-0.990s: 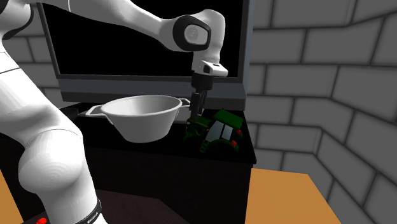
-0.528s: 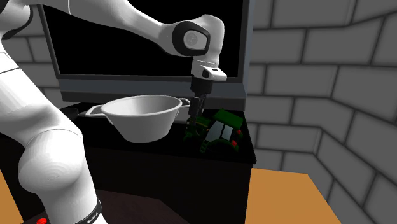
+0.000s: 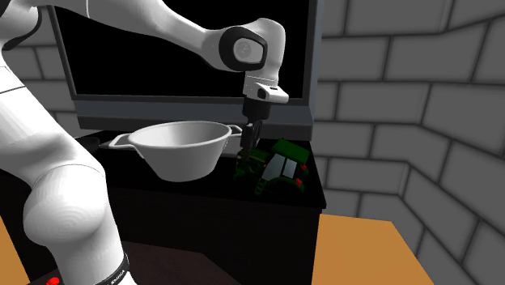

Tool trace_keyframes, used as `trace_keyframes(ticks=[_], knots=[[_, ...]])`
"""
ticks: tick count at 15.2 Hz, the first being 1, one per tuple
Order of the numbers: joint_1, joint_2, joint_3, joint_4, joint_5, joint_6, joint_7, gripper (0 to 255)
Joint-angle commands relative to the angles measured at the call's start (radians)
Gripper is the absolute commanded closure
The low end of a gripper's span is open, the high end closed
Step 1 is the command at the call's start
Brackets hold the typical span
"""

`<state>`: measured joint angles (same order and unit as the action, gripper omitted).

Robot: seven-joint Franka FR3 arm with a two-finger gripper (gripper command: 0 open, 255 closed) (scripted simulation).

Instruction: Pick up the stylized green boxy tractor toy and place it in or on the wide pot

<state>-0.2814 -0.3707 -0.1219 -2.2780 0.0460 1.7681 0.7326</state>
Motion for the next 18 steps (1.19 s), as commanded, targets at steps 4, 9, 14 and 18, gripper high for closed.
trace_keyframes(ticks=[4,9,14,18], knots=[[0.001,0.001,0.000,-0.001,0.000,0.001,0.000,255],[0.001,-0.007,0.002,0.059,0.000,-0.067,0.005,255],[0.002,-0.009,0.003,0.124,0.000,-0.134,0.010,255],[0.003,-0.007,0.003,0.180,0.000,-0.187,0.014,255]])
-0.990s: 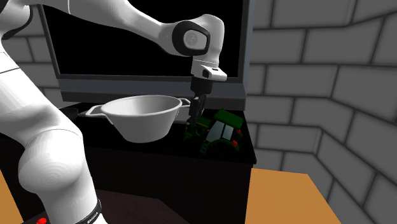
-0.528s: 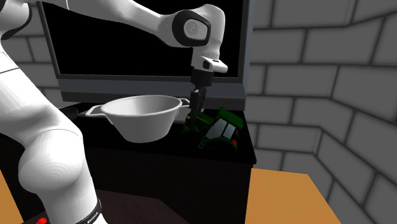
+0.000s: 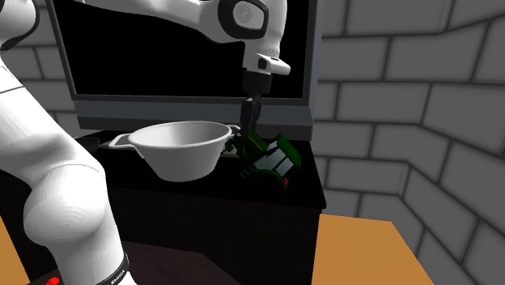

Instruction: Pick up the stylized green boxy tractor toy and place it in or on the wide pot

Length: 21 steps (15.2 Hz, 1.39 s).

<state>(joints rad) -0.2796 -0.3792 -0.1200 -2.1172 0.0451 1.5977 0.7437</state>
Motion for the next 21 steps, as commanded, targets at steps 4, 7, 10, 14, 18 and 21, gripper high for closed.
trace_keyframes(ticks=[4,7,10,14,18,21], knots=[[0.002,0.007,0.002,0.078,0.002,-0.070,0.006,255],[0.003,0.013,0.002,0.125,0.003,-0.110,0.008,255],[0.004,0.022,0.002,0.173,0.004,-0.150,0.011,255],[0.005,0.036,0.001,0.241,0.006,-0.204,0.013,255],[0.006,0.054,0.000,0.314,0.008,-0.259,0.016,255],[0.007,0.070,-0.001,0.371,0.010,-0.300,0.018,255]])
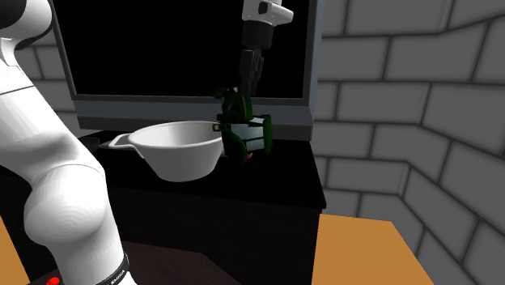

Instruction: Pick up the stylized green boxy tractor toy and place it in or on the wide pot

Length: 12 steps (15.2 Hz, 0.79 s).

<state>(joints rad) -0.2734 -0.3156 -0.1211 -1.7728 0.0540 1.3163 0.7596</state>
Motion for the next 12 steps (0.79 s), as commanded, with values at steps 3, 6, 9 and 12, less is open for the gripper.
trace_keyframes(ticks=[3,6,9,12], knots=[[0.001,0.025,-0.001,0.088,0.004,-0.061,0.004,255],[0.002,0.038,-0.002,0.131,0.005,-0.091,0.005,255],[0.022,-0.030,0.042,0.076,0.022,-0.099,0.073,255],[0.040,-0.090,0.088,0.032,0.046,-0.109,0.143,255]])
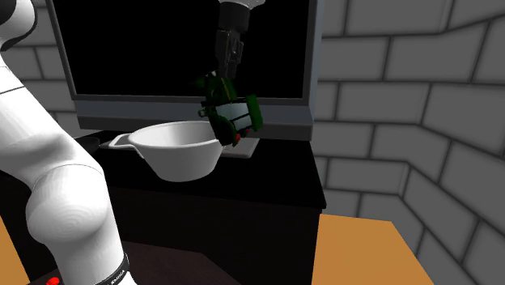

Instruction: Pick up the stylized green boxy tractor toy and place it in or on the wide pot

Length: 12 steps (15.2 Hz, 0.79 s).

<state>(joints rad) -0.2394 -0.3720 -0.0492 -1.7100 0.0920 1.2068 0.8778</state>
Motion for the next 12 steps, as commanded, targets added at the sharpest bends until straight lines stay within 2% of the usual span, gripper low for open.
trace_keyframes(ticks=[1,12], knots=[[0.012,-0.052,0.032,-0.043,0.017,-0.003,0.048,255],[0.072,-0.190,0.218,-0.101,0.151,-0.043,0.315,255]])
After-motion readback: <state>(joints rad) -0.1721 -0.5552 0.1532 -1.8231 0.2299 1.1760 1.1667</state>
